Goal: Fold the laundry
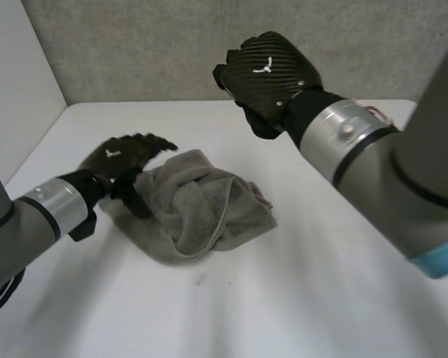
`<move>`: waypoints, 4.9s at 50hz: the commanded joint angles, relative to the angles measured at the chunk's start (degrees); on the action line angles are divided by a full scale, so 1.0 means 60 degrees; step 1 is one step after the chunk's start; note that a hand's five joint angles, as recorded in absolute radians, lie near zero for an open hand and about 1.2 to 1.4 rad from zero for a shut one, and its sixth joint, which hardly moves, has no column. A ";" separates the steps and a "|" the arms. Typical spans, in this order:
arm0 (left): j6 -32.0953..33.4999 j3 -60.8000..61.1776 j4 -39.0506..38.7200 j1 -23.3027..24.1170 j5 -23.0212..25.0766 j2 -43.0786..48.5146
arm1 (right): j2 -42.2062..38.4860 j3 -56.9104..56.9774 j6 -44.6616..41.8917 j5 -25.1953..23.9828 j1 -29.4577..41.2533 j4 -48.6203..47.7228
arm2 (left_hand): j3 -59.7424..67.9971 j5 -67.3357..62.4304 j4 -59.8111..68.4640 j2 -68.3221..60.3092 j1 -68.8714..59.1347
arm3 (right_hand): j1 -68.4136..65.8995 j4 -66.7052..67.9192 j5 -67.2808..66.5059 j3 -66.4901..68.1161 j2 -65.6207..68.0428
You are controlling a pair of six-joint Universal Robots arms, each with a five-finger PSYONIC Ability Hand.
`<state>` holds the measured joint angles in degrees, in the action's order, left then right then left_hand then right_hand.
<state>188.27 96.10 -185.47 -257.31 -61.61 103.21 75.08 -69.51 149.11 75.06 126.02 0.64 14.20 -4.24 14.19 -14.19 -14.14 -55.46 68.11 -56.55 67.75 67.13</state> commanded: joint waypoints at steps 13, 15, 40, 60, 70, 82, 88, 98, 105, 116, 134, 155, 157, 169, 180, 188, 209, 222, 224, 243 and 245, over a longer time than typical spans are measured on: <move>0.1346 0.0198 -0.0100 -0.0153 -0.0117 0.0262 | -0.2344 -0.1512 -0.0184 -0.0791 -0.0524 -0.2239 | 0.0121 -0.0115 0.0123 -0.0123 -0.0132 | 0.4758 -0.6867 0.6608 -0.6808 -0.6705; 0.1331 0.0257 -0.0100 -0.0182 -0.0248 0.0071 | -0.2899 -0.1409 -0.0198 -0.0937 -0.0510 -0.2738 | 0.0121 -0.0114 0.0122 -0.0122 -0.0131 | 0.4758 -0.6867 0.6608 -0.6808 -0.6705; 0.1258 0.0360 -0.0114 -0.0314 -0.0894 -0.0107 | -0.4449 -0.0089 -0.0625 -0.1686 -0.0158 -0.4076 | -0.0356 0.0362 -0.0354 0.0354 0.0345 | -0.4091 0.1982 -0.2241 0.2041 0.2144; 0.0892 0.0272 -0.0568 -0.0167 -0.0879 -0.0107 | -0.0239 -0.0178 0.0549 -0.1187 -0.0861 0.0084 | -0.0440 0.0446 -0.0438 0.0438 0.0429 | -0.4091 0.1982 -0.2241 0.2041 0.2144; 0.0232 -0.0196 -0.0642 0.0315 -0.0747 0.0521 | 0.0946 -0.0586 -0.0913 -0.1348 -0.0993 0.2396 | 0.0007 0.0000 0.0008 -0.0008 -0.0018 | -0.4091 0.1982 -0.2241 0.2041 0.2144; 0.0437 -0.0856 -0.0627 0.0624 -0.0440 0.1871 | 0.1680 -0.2390 -0.3582 -0.1290 -0.1227 0.3615 | 0.1803 -0.1796 0.1804 -0.1804 -0.1813 | -0.4091 0.1982 -0.2241 0.2041 0.2144; 0.1082 -0.1237 -0.0583 0.0653 -0.0454 0.2383 | 0.1929 -0.2990 -0.3714 -0.1202 -0.2004 0.3556 | 0.3149 -0.3142 0.3150 -0.3150 -0.3159 | -0.4091 0.1982 -0.2241 0.2041 0.2144; 0.1624 -0.1193 -0.0642 0.1004 -0.0542 0.2602 | 0.2164 -0.4013 -0.2777 -0.1304 -0.3790 0.3498 | 0.4917 -0.4911 0.4918 -0.4918 -0.4928 | -0.4091 0.1982 -0.2241 0.2041 0.2144; 0.1960 -0.1631 -0.0656 0.1224 -0.0702 0.3231 | 0.2134 -0.4994 -0.2688 -0.1290 -0.3835 0.2636 | 0.3792 -0.3786 0.3794 -0.3794 -0.3803 | -0.4091 0.1982 -0.2241 0.2041 0.2144; 0.2327 -0.2993 -0.0496 0.1809 -0.2109 0.4448 | 0.1272 -0.5964 -0.2688 -0.1187 -0.3528 0.1315 | 0.4074 -0.4068 0.4075 -0.4075 -0.4085 | -0.4091 0.1982 -0.2241 0.2041 0.2144; 0.2386 -0.3932 0.0149 0.2206 -0.2652 0.5064 | 0.0860 -0.6008 -0.2688 -0.1202 -0.3483 0.1271 | 0.4074 -0.4067 0.4075 -0.4075 -0.4084 | -0.4091 0.1982 -0.2241 0.2041 0.2144; 0.3733 -0.3947 0.0677 0.2308 -0.3589 0.4640 | 0.0583 -0.5613 -0.2718 -0.1202 -0.3454 0.1241 | 0.9987 -0.9981 0.9989 -0.9989 -0.9998 | -0.4091 0.1982 -0.2241 0.2041 0.2144; 0.3719 -0.3932 0.0662 0.2352 -0.3589 0.4523 | 0.0466 -0.5525 -0.2732 -0.1187 -0.3439 0.1241 | 0.9934 -0.9927 0.9935 -0.9935 -0.9944 | -0.4091 0.1982 -0.2241 0.2041 0.2144; 0.3851 -0.3376 0.0677 0.2528 -0.3545 0.3995 | 0.0084 -0.5378 -0.2747 -0.1187 -0.3425 0.1241 | 0.8840 -0.8833 0.8841 -0.8841 -0.8850 | -0.4091 0.1982 -0.2241 0.2041 0.2144; 0.3880 -0.3156 0.0633 0.2513 -0.3531 0.4156 | 0.0025 -0.5393 -0.2747 -0.1187 -0.3425 0.1241 | 0.5616 -0.5609 0.5617 -0.5617 -0.5626 | -0.4091 0.1982 -0.2241 0.2041 0.2144; 0.3865 -0.3053 0.0647 0.2513 -0.3545 0.4024 | 0.0025 -0.5437 -0.2732 -0.1187 -0.3425 0.1241 | 0.5700 -0.5693 0.5701 -0.5701 -0.5710 | -0.4091 0.1982 -0.2241 0.2041 0.2144; 0.3880 -0.2277 0.0164 0.2513 -0.3560 0.3657 | -0.0165 -0.5525 -0.2761 -0.1187 -0.3439 0.1212 | 1.0030 -1.0024 1.0032 -1.0032 -1.0041 | -0.4091 0.1982 -0.2241 0.2041 0.2144; 0.3851 -0.3634 -0.1474 0.2513 -0.3633 0.3308 | -0.0882 -0.3012 -0.2951 0.0010 -0.3279 0.1168 | 1.0967 -1.0960 1.0968 -1.0968 -1.0977 | -0.4091 0.1982 -0.2241 0.2041 0.2144; 0.3851 -0.4292 -0.1709 0.2499 -0.3633 0.3248 | -0.1028 -0.2077 -0.2996 0.0449 -0.3162 0.1081 | 1.0967 -1.0960 1.0968 -1.0968 -1.0977 | -0.4091 0.1982 -0.2241 0.2041 0.2144; 0.1640 -0.7601 -0.3734 0.1987 -0.5084 0.2369 | 0.0083 -0.1111 -0.1033 0.2534 -0.2283 -0.5175 | 1.0967 -1.0960 1.0968 -1.0968 -1.0977 | -0.4091 0.1982 -0.2241 0.2041 0.2144; 0.1624 -0.6921 -0.3615 0.1957 -0.5039 0.2310 | 0.0084 -0.1569 -0.1018 0.2460 -0.2092 -0.5160 | 1.0967 -1.0960 1.0968 -1.0968 -1.0977 | -0.4091 0.1982 -0.2241 0.2041 0.2144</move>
<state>201.91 43.33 -209.05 -243.95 -92.24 119.36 72.97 -66.19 142.06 91.86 111.82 -28.71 69.50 -59.21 69.72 -69.71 -67.35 -53.98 68.38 -56.13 67.92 67.14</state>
